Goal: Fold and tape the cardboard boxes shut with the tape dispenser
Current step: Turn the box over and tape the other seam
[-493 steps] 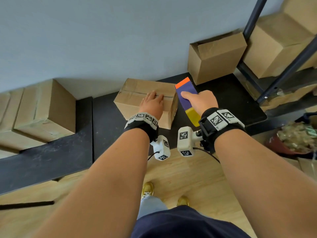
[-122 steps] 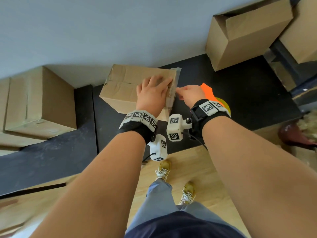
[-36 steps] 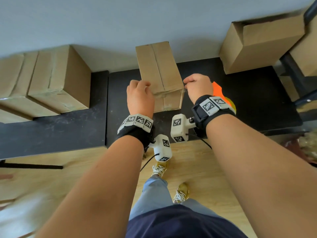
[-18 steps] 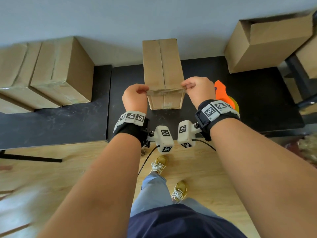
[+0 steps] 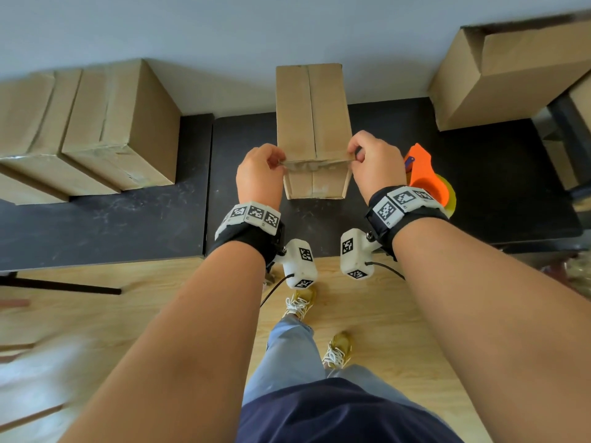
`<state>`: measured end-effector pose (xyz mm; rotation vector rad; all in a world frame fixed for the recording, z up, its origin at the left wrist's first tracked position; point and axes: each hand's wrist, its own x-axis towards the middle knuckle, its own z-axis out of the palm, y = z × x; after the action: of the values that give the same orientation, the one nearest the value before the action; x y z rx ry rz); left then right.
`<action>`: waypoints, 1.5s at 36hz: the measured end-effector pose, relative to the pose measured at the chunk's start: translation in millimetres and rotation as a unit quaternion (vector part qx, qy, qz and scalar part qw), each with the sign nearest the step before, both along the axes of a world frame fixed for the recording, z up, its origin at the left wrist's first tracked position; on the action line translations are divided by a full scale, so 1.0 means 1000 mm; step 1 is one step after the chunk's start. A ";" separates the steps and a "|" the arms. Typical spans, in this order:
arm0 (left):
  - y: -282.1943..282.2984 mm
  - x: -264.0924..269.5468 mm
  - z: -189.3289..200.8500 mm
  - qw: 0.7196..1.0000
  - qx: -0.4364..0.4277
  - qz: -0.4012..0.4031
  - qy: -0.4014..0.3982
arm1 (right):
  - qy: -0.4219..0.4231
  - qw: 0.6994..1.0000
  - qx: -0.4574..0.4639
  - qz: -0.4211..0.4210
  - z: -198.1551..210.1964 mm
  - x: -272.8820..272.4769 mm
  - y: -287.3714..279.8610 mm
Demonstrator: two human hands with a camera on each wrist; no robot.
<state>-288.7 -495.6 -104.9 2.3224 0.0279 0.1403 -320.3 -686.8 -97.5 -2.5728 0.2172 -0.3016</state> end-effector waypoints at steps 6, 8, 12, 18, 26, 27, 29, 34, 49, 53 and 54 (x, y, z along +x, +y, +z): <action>-0.003 -0.004 0.002 1.000 0.019 -0.003 -0.012 | 0.027 1.000 0.003 0.000 0.001 -0.002 0.001; -0.002 -0.007 0.002 1.000 0.019 0.004 -0.010 | 0.034 0.999 0.013 -0.004 0.001 -0.006 0.003; -0.006 -0.014 0.002 0.999 -0.002 0.033 0.003 | 0.030 0.998 0.036 -0.039 0.003 -0.008 0.010; -0.005 -0.014 -0.003 0.999 0.035 0.014 -0.031 | 0.027 0.999 0.010 -0.036 -0.001 -0.006 0.012; -0.010 -0.012 -0.002 0.990 0.121 -0.017 -0.077 | 0.042 0.999 -0.025 -0.017 0.003 -0.002 0.014; -0.010 -0.012 -0.003 0.989 0.126 -0.021 -0.080 | 0.048 0.998 -0.038 -0.019 0.004 0.001 0.016; -0.011 -0.012 -0.004 0.988 0.129 -0.025 -0.087 | 0.060 0.996 -0.067 -0.020 0.005 0.006 0.021; -0.011 -0.012 -0.007 0.986 0.131 -0.022 -0.100 | 0.052 0.990 -0.127 -0.014 0.002 0.014 0.026; -0.017 -0.008 -0.008 0.983 0.155 -0.021 -0.091 | 0.065 0.995 -0.076 0.005 0.005 0.007 0.015; -0.017 -0.009 -0.009 0.984 0.156 -0.019 -0.090 | 0.049 0.995 -0.086 -0.003 0.005 0.005 0.015; -0.017 -0.010 -0.008 0.984 0.157 -0.019 -0.088 | 0.048 0.995 -0.086 -0.007 0.004 0.005 0.015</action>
<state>-298.6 -512.6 -112.6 2.6128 -0.1374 0.3523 -315.8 -671.7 -93.2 -2.7600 0.2531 -0.2097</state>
